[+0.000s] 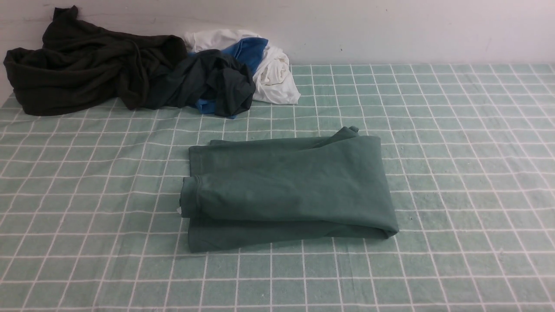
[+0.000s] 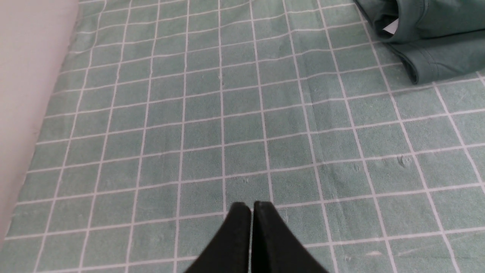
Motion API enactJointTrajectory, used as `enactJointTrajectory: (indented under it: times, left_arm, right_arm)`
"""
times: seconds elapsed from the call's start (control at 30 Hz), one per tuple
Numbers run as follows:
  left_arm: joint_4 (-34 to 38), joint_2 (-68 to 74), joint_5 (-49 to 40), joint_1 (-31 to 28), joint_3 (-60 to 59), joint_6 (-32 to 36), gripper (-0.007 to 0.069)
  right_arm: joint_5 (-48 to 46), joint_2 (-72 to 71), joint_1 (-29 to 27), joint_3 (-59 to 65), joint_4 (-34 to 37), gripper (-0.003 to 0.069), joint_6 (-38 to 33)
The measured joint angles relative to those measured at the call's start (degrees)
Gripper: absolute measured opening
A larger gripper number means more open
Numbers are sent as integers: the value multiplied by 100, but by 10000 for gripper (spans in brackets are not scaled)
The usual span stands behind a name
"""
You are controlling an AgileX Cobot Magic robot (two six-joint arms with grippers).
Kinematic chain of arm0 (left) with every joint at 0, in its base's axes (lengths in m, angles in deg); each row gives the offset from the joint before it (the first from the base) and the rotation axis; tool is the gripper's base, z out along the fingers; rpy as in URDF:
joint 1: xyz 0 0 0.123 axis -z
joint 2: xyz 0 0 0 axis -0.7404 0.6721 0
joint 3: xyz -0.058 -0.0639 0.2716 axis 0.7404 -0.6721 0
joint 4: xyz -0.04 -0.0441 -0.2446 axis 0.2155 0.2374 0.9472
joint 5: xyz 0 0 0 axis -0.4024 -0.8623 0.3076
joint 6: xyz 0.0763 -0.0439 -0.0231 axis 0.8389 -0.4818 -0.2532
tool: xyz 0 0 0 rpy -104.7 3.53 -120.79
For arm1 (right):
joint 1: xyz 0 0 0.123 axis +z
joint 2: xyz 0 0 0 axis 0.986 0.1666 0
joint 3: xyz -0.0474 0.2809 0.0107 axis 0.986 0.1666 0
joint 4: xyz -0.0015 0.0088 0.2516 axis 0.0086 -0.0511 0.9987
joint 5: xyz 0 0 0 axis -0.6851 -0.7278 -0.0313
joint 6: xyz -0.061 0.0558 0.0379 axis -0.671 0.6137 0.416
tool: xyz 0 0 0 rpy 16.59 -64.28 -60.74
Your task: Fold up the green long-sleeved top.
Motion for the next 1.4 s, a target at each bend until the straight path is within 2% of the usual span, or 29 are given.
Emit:
enactJointTrajectory:
  times: [0.5,0.6,0.73,0.8,0.9,1.1,1.4]
  left_arm:
    - [57,0,84,0,0,-10,-4]
    - [397,0,803,0,-122,39,-4]
    - [543,0,2766,-56,-774,239,-4]
    - [556,0,3238,-151,-1000,259,-4]
    - [705,-111,4401,-736,-1904,305,-4]
    - [1096,-490,4815,-1629,-2987,305,-4]
    - [1144,-598,4719,-1559,-3308,305,-4]
  right_arm:
    - [0,0,0,0,0,-14,0]
    - [0,0,0,0,0,-14,0]
    - [0,0,0,0,0,-14,0]
    - [0,0,0,0,0,-14,0]
    - [0,0,0,0,0,-14,0]
    - [0,0,0,0,0,-14,0]
    - [-6,0,0,0,-6,-14,0]
